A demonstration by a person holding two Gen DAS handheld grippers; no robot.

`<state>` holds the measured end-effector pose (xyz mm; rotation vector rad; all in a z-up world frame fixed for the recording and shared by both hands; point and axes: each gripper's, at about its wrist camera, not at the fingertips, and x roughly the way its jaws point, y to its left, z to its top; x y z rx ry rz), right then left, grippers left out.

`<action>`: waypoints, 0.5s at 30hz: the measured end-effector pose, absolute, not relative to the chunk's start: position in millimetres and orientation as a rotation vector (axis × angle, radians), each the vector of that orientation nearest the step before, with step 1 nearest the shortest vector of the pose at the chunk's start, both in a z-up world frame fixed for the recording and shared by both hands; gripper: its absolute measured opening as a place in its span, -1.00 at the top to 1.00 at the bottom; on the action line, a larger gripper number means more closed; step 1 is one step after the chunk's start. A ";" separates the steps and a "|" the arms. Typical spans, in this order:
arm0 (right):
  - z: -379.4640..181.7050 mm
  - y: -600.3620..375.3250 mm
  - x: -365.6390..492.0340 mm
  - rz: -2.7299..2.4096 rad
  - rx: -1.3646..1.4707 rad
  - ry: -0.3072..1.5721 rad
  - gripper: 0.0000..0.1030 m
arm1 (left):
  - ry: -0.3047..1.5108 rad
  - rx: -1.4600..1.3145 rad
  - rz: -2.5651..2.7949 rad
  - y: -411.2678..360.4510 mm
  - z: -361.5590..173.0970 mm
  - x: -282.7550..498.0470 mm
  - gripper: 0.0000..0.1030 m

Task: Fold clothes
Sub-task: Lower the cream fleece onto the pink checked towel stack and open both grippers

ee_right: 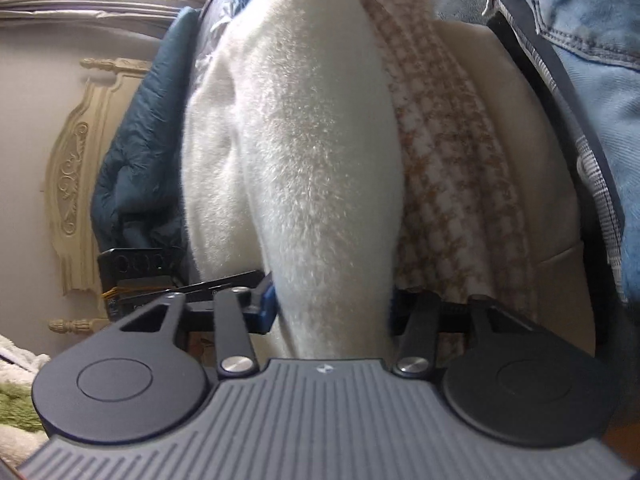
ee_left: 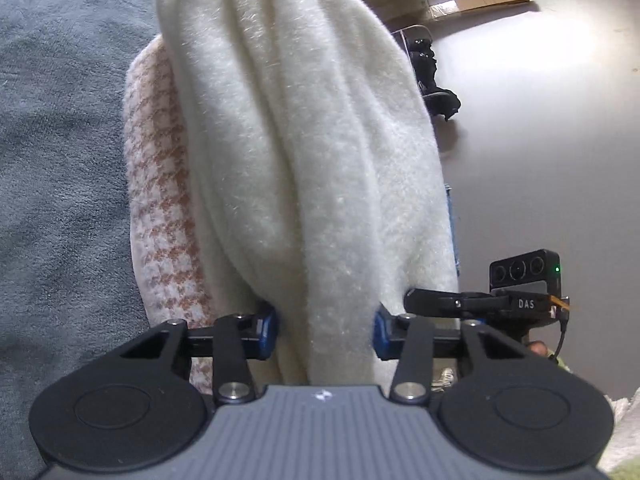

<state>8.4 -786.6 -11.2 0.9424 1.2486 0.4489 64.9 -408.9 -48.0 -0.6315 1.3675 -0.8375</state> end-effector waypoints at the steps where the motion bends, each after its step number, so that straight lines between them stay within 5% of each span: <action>1: -8.0 -787.4 6.4 0.454 0.948 1.243 0.23 | 1.367 -0.621 -0.848 -408.2 -44.3 65.2 0.16; 15: -8.6 -784.4 -12.2 0.463 0.913 1.306 0.30 | 1.403 -0.587 -0.867 -411.0 -52.9 62.1 0.15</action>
